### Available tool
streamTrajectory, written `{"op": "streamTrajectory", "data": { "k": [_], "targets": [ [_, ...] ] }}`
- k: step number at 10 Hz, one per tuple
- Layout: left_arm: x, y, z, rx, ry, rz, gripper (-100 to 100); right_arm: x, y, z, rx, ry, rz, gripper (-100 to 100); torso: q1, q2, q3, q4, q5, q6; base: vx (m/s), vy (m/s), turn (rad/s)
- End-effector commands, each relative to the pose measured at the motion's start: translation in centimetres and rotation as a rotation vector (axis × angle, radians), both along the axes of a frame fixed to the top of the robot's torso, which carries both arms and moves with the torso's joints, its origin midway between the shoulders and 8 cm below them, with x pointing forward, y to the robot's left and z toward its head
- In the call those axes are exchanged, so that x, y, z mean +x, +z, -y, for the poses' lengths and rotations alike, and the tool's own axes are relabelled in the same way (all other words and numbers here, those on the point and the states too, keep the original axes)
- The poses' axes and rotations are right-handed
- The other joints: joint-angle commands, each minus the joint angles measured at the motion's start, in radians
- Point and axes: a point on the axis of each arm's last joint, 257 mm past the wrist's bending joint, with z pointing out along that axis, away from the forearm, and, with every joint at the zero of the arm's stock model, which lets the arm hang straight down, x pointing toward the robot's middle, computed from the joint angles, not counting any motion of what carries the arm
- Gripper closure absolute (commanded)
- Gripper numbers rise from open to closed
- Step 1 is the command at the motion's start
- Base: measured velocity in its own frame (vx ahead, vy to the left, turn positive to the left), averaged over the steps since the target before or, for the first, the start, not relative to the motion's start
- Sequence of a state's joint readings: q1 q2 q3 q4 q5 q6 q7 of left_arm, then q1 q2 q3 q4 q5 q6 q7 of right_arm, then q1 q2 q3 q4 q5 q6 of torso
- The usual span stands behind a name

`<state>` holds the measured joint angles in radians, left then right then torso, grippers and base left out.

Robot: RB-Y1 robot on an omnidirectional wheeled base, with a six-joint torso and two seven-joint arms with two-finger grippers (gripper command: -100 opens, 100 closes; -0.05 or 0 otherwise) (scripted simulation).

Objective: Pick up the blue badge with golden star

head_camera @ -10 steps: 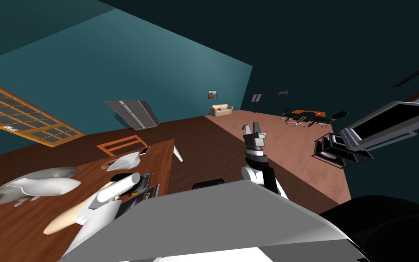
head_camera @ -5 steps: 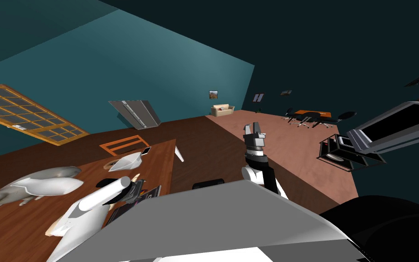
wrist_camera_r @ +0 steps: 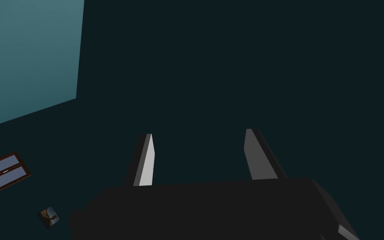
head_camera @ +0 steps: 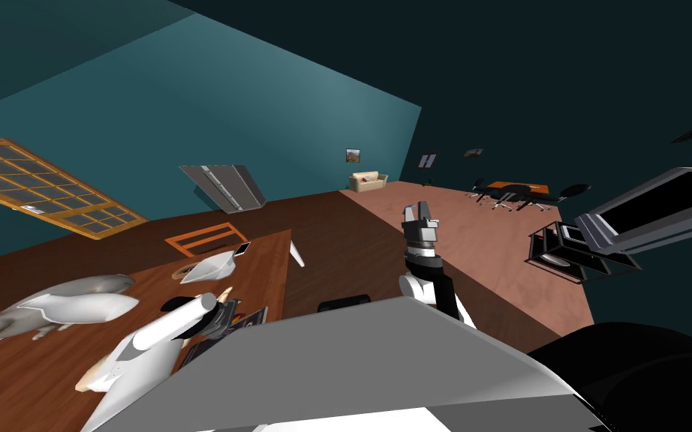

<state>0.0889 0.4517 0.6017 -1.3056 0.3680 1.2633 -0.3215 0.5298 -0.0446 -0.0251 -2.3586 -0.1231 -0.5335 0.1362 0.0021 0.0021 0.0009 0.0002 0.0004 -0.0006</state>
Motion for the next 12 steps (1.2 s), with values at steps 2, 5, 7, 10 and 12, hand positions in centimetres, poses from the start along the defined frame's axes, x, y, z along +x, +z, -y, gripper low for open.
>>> {"op": "streamTrajectory", "data": {
  "k": [2, 5, 7, 10, 12],
  "targets": [
    [0.1, -1.3, 0.5, 0.002, 0.002, 0.000, -100, 0.0, 0.0, 0.0, 0.000, 0.000, 0.000, 0, 0.000, 0.000, 0.000, 0.000, 0.000, 0.000, 0.010, 0.037, -0.008],
    [0.1, -1.1, 0.4, 0.001, 0.002, 0.000, 100, 0.0, 0.0, 0.0, 0.000, 0.000, 0.000, 0, -0.002, 0.000, 0.000, 0.000, 0.000, 0.000, 0.001, 0.006, -0.001],
    [0.1, -1.1, 0.5, 0.000, 0.000, 0.000, 100, 0.0, 0.0, 0.0, 0.000, 0.000, 0.000, 0, -0.001, -0.001, -0.001, -0.001, 0.000, -0.001, 0.000, 0.000, -0.007],
    [0.0, -0.1, 0.0, 0.001, 0.001, 0.002, 100, 0.0, 0.0, 0.0, 0.000, 0.000, 0.000, 0, -0.001, -0.001, -0.001, -0.001, 0.000, 0.000, -0.001, -0.007, 0.003],
    [0.0, 0.9, -0.4, 0.001, -0.001, 0.003, 100, 0.0, 0.0, 0.0, 0.000, 0.000, 0.000, 0, -0.004, 0.000, 0.000, 0.000, -0.001, 0.000, -0.011, -0.040, 0.014]
  ]
}}
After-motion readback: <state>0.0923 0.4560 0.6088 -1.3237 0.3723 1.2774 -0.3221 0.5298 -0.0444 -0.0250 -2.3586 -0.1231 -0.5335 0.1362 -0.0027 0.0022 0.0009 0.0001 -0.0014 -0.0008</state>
